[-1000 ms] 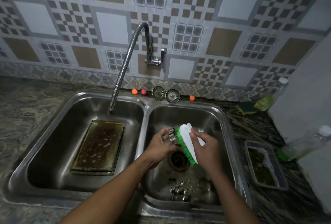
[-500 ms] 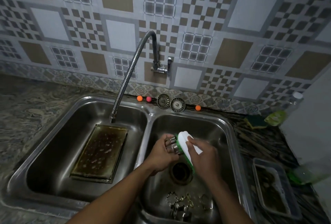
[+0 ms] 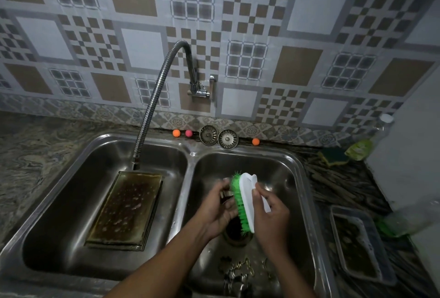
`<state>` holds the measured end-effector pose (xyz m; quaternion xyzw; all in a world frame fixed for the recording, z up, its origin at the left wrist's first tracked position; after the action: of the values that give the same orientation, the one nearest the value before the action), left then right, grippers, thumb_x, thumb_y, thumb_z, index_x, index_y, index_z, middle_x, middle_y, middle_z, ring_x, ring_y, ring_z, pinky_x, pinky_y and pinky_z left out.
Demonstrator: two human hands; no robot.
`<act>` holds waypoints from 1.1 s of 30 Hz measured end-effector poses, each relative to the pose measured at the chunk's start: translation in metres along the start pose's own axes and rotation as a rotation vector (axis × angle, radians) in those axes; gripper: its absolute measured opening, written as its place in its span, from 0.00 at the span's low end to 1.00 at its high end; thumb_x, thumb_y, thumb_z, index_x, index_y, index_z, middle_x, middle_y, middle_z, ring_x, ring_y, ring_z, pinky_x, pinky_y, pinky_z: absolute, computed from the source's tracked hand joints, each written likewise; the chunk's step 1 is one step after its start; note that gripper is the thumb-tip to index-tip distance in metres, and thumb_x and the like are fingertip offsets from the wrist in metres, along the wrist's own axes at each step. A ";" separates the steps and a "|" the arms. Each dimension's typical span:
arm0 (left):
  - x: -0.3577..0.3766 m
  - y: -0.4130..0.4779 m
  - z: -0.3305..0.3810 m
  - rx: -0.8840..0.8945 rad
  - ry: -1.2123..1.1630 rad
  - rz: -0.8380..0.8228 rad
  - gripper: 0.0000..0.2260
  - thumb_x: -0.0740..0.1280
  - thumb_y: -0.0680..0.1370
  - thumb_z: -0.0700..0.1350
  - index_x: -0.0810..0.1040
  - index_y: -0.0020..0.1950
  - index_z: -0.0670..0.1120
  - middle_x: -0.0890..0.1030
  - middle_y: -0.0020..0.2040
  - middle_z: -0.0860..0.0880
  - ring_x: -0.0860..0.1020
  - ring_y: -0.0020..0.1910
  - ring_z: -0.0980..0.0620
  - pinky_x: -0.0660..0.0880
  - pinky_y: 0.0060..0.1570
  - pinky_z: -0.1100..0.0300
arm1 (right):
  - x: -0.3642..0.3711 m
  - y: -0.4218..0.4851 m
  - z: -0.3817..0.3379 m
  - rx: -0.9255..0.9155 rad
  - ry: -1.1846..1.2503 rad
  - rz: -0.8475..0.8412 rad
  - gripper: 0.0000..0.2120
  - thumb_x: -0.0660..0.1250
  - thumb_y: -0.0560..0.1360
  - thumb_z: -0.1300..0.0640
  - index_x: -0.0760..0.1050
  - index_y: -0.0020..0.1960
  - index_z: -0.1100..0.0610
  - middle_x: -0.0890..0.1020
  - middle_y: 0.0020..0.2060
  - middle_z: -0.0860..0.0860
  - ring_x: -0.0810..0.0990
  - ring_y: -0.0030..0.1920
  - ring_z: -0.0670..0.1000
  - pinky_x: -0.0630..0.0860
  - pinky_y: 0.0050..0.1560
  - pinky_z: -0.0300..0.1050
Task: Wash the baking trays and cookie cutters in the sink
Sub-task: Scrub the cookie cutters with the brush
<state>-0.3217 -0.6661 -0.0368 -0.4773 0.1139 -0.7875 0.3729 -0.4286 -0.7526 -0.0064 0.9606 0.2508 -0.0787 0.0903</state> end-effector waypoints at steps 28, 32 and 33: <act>0.001 -0.008 0.019 0.072 0.216 -0.179 0.12 0.64 0.79 0.35 0.80 0.61 0.38 0.84 0.54 0.41 0.83 0.51 0.48 0.80 0.53 0.56 | -0.002 0.024 -0.004 -0.054 -0.283 -0.069 0.09 0.71 0.75 0.51 0.84 0.53 0.50 0.83 0.46 0.38 0.80 0.49 0.38 0.77 0.53 0.39; -0.027 -0.003 0.045 0.163 0.214 -0.062 0.12 0.68 0.77 0.35 0.81 0.59 0.41 0.84 0.52 0.42 0.83 0.46 0.49 0.80 0.52 0.56 | 0.016 0.025 0.000 -0.068 -0.323 -0.057 0.10 0.69 0.76 0.51 0.83 0.55 0.51 0.85 0.51 0.45 0.81 0.53 0.46 0.73 0.49 0.39; -0.034 -0.002 0.052 0.191 0.238 -0.020 0.12 0.69 0.76 0.35 0.81 0.59 0.42 0.85 0.51 0.42 0.83 0.45 0.49 0.79 0.53 0.55 | 0.015 0.024 0.001 -0.049 -0.313 -0.062 0.10 0.69 0.76 0.51 0.83 0.55 0.52 0.84 0.52 0.45 0.80 0.53 0.45 0.72 0.49 0.38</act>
<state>-0.2704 -0.6321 -0.0315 -0.3441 0.0771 -0.8494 0.3926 -0.4042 -0.7664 -0.0073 0.9260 0.2648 -0.2238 0.1492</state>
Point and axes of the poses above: each hand's wrist, its own y-axis towards the middle knuckle, its own x-axis out of the palm, z = x × y, the point moved 4 cm from there along y, towards the middle knuckle
